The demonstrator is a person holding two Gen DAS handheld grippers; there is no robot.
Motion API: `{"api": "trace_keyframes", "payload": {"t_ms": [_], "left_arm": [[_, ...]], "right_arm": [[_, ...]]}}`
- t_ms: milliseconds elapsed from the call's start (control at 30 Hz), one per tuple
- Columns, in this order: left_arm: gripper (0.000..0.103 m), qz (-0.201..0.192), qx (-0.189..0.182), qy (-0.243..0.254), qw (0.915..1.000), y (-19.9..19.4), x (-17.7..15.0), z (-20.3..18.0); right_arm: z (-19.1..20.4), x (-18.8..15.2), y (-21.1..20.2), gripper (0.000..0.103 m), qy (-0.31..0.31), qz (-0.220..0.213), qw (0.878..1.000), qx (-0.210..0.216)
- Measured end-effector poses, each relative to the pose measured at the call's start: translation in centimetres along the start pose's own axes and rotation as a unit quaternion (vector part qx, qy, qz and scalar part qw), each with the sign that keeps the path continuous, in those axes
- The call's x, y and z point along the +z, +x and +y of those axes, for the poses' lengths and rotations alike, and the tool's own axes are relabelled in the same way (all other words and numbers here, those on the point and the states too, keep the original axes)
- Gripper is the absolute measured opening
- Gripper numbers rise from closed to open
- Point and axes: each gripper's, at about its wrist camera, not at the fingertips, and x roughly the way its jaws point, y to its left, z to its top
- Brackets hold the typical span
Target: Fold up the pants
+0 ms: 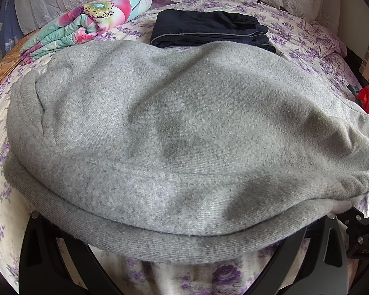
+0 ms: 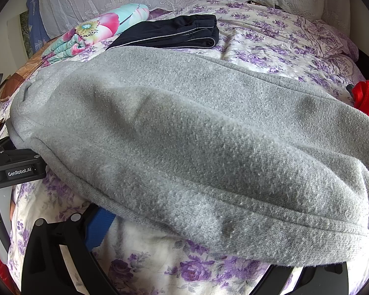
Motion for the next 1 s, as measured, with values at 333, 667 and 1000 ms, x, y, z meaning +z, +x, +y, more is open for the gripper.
{"api": "trace_keyframes", "payload": {"t_ms": [333, 667, 1000], "left_arm": [[0.099, 0.004, -0.087, 0.012, 0.9961, -0.7, -0.1, 1.7], [0.098, -0.019, -0.248, -0.183, 0.9510, -4.2, -3.3, 15.3], [0.098, 0.000, -0.245, -0.230, 0.9418, 0.9, 3.1, 12.3]], "right_arm": [[-0.2, 0.1, -0.4, 0.100, 0.006, -0.003, 1.000, 0.007], [-5.0, -2.4, -3.7, 0.100, 0.139, -0.067, 0.979, 0.130], [-7.1, -3.2, -4.7, 0.100, 0.197, -0.107, 0.962, 0.155]]}}
